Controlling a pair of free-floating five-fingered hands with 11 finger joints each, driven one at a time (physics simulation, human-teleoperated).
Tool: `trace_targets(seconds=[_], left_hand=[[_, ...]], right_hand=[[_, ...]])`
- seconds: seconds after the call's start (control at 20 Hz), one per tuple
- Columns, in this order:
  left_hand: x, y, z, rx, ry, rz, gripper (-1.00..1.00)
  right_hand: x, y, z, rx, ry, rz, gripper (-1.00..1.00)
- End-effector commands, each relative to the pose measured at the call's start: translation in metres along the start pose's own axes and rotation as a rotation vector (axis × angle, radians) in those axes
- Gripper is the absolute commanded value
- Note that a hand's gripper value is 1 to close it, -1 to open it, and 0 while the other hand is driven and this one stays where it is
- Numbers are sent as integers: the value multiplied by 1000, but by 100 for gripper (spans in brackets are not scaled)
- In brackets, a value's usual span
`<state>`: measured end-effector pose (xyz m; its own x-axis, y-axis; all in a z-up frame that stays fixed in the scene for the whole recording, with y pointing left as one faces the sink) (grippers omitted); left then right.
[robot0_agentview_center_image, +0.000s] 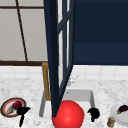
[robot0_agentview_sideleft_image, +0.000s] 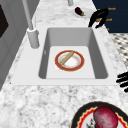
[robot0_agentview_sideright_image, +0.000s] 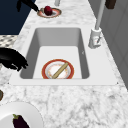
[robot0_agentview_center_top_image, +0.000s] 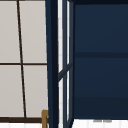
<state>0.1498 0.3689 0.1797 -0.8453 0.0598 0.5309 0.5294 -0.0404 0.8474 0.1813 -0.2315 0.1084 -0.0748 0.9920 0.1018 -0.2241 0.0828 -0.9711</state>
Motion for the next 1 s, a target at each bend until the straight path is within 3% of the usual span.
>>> trace_targets(seconds=[0.0, 0.3, 0.65, 0.8, 0.95], left_hand=[[4, -15, -17, 23, 62, 1, -100], [7, -18, -44, -18, 57, 5, -100], [5, -17, -72, -13, 69, 6, -100], [-1, -24, -90, -41, 55, 19, -100], [-2, -31, -104, -27, 66, 23, -100]], right_hand=[[0, 0, 0, 0, 0, 0, 0], [0, 0, 0, 0, 0, 0, 0], [0, 0, 0, 0, 0, 0, 0], [0, 0, 0, 0, 0, 0, 0], [0, 0, 0, 0, 0, 0, 0]])
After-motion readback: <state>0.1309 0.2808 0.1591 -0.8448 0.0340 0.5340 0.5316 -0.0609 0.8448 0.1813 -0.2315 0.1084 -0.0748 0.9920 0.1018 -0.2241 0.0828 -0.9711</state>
